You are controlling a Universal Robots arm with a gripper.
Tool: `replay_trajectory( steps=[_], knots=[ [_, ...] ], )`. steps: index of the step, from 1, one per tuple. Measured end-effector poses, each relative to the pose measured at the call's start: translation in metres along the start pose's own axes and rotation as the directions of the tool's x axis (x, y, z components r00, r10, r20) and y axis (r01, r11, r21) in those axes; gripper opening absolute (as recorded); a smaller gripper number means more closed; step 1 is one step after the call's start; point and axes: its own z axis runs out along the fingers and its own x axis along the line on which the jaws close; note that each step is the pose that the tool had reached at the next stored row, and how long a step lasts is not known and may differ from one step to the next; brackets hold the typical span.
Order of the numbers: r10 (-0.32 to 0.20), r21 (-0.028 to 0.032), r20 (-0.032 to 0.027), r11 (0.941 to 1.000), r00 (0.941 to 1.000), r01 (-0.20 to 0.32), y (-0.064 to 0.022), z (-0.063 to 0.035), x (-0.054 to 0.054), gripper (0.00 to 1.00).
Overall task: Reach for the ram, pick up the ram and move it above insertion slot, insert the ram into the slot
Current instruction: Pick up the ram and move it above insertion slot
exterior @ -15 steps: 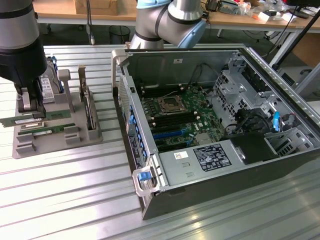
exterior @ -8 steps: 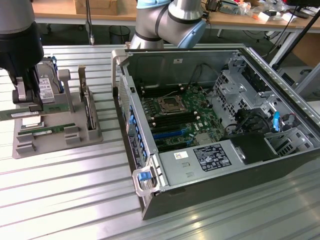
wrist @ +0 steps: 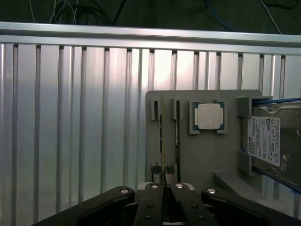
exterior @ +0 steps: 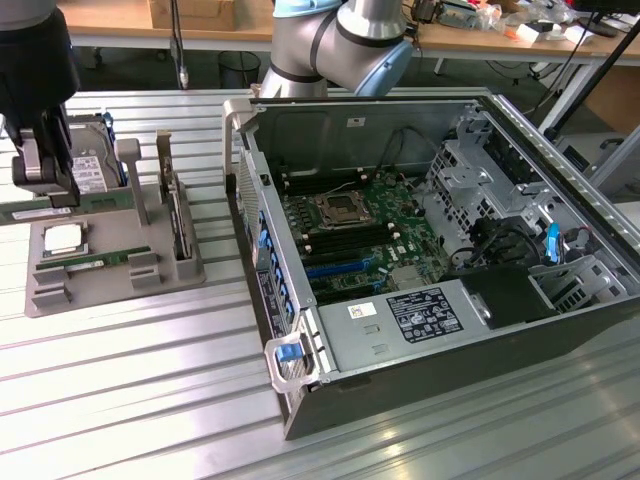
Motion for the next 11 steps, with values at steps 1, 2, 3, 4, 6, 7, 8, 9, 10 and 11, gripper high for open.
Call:
replay_trajectory(
  steps=[1, 2, 3, 4, 6, 7, 8, 9, 10, 11],
  knots=[
    [0.000, 0.0001, 0.0001, 1.0000, 1.0000, 0.000, 0.0001, -0.0036, 0.000, 0.12],
    [0.000, 0.0000, 0.0000, 1.0000, 1.0000, 0.000, 0.0003, -0.0058, 0.000, 0.12],
    [0.000, 0.0001, 0.0000, 1.0000, 1.0000, 0.000, 0.0003, -0.0073, 0.000, 0.12],
    [0.000, 0.0000, 0.0000, 1.0000, 1.0000, 0.000, 0.0005, -0.0100, 0.000, 0.12],
    [0.000, 0.0000, 0.0000, 1.0000, 1.0000, 0.000, 0.0009, -0.0191, 0.000, 0.12],
    [0.000, 0.0001, 0.0000, 1.0000, 1.0000, 0.000, 0.0011, -0.0224, 0.000, 0.12],
    [0.000, 0.0000, 0.0000, 1.0000, 1.0000, 0.000, 0.0012, -0.0251, 0.000, 0.12],
    [0.000, 0.0000, -0.0001, 1.0000, 1.0000, 0.000, 0.0013, -0.0279, -0.001, 0.12],
    [0.000, 0.0001, 0.0000, 1.0000, 1.0000, 0.000, 0.0015, -0.0317, -0.001, 0.12],
    [0.000, 0.0000, 0.0000, 1.0000, 1.0000, 0.000, 0.0016, -0.0344, -0.001, 0.12]
  ],
)
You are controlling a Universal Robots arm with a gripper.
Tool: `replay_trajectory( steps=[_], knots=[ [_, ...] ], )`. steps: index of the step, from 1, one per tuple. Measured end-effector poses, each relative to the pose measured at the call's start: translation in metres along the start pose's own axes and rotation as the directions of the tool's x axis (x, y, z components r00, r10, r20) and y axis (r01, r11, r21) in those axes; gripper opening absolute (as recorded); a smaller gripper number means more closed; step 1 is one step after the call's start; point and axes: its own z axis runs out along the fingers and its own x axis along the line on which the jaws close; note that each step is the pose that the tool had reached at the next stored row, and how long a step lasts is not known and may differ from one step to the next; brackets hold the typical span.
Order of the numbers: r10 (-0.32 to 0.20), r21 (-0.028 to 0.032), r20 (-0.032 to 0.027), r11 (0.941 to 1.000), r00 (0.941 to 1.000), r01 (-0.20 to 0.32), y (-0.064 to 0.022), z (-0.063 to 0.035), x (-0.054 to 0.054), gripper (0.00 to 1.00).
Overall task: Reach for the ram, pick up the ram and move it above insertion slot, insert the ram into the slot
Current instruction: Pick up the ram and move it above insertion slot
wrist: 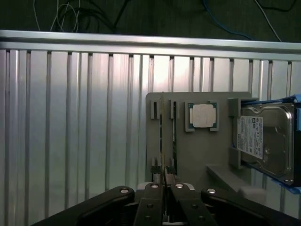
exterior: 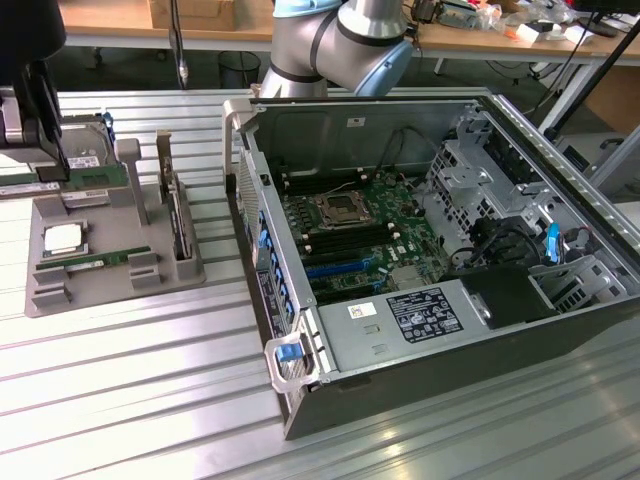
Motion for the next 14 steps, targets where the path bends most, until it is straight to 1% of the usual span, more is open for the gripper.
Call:
replay_trajectory(
  steps=[1, 4, 9, 10, 12, 14],
  knots=[
    [0.000, 0.0000, 0.0000, 1.0000, 1.0000, 0.000, 0.0001, -0.0029, 0.000, 0.12],
    [0.000, 0.0001, 0.0001, 1.0000, 1.0000, 0.000, 0.0004, -0.0074, 0.000, 0.12],
    [0.000, -0.0001, 0.0000, 1.0000, 1.0000, 0.000, 0.0002, -0.0086, 0.000, 0.12],
    [0.000, -0.0001, 0.0000, 1.0000, 1.0000, 0.000, -0.0016, -0.0086, 0.000, 0.12],
    [0.000, 0.0000, 0.0000, 1.0000, 1.0000, 0.000, -0.0088, -0.0089, 0.000, 0.12],
    [0.000, 0.0001, 0.0001, 1.0000, 1.0000, 0.000, -0.0115, -0.0090, 0.000, 0.12]
  ],
)
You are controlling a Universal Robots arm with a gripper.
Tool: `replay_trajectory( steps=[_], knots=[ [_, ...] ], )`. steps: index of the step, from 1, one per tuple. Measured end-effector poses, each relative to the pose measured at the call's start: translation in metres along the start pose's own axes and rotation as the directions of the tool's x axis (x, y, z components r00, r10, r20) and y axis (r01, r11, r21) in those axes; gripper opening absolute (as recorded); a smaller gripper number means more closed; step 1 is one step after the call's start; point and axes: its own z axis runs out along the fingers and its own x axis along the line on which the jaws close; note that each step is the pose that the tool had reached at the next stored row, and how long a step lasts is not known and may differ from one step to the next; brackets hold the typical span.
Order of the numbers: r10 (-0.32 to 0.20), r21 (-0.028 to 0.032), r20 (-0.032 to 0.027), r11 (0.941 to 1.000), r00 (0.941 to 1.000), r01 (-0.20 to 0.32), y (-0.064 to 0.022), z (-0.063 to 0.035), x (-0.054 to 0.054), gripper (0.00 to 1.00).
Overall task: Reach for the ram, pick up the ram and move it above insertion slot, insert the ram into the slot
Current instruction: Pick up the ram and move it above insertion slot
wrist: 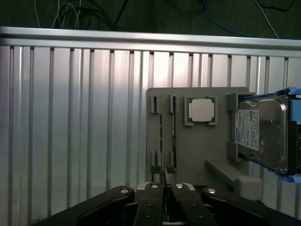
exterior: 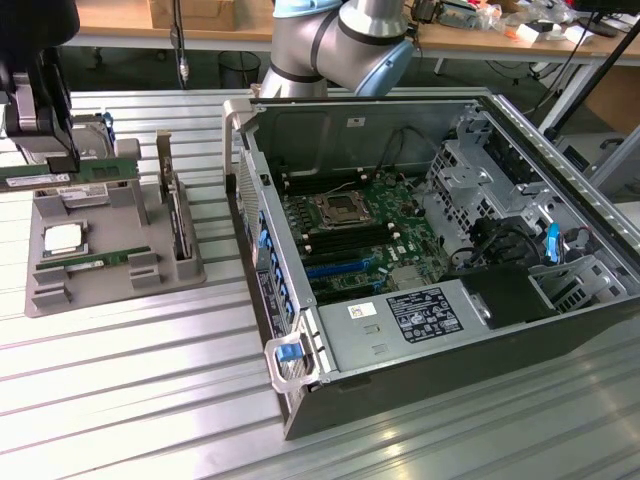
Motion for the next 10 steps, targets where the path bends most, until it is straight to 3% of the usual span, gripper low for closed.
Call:
replay_trajectory(
  steps=[10],
  knots=[
    [0.000, -0.0001, -0.0001, 1.0000, 1.0000, 0.000, -0.0145, -0.0008, 0.001, 0.12]
  ],
)
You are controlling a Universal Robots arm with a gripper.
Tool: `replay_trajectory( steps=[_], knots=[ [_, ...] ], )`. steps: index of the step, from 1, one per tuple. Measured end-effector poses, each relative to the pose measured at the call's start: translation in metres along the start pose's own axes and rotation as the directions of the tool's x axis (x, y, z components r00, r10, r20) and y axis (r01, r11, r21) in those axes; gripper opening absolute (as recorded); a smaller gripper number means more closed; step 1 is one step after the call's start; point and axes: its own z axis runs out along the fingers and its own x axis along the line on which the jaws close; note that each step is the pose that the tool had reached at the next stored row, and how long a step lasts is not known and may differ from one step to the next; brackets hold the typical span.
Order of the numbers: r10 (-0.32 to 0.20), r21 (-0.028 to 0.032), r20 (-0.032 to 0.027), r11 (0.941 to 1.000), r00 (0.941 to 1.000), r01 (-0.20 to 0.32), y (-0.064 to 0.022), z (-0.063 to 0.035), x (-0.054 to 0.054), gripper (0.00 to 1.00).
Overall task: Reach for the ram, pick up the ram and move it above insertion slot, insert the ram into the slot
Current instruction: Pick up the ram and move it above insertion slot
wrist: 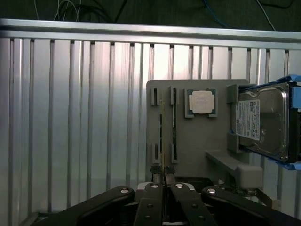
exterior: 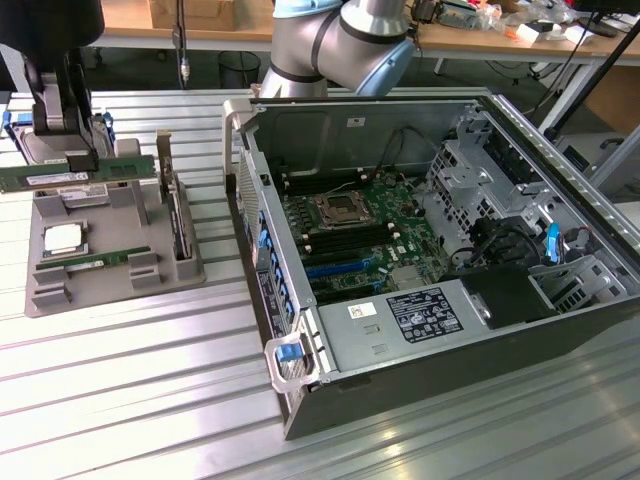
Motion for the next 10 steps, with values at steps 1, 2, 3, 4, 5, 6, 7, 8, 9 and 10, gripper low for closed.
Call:
replay_trajectory(
  steps=[1, 2, 3, 4, 5, 6, 7, 8, 9, 10],
  knots=[
    [0.000, 0.0000, 0.0000, 1.0000, 1.0000, 0.000, -0.0023, -0.0001, 0.000, 0.12],
    [0.000, 0.0001, -0.0001, 1.0000, 1.0000, 0.000, -0.0044, -0.0002, 0.000, 0.12],
    [0.000, 0.0001, -0.0002, 1.0000, 1.0000, 0.000, -0.0078, -0.0003, 0.000, 0.12],
    [0.000, 0.0000, -0.0003, 1.0000, 1.0000, 0.000, -0.0097, -0.0005, 0.000, 0.12],
    [0.000, 0.0001, -0.0003, 1.0000, 1.0000, 0.000, -0.0122, -0.0005, 0.000, 0.12],
    [0.000, 0.0000, -0.0004, 1.0000, 1.0000, 0.000, -0.0141, -0.0007, 0.001, 0.12],
    [0.000, 0.0000, -0.0004, 1.0000, 1.0000, 0.000, -0.0161, -0.0008, 0.001, 0.12],
    [0.000, 0.0000, -0.0004, 1.0000, 1.0000, 0.000, -0.0173, -0.0008, 0.001, 0.12],
    [0.000, 0.0000, -0.0003, 1.0000, 1.0000, 0.000, -0.0185, -0.0009, 0.001, 0.12],
    [0.000, 0.0000, -0.0004, 1.0000, 1.0000, 0.000, -0.0205, -0.0010, 0.001, 0.12]
  ],
)
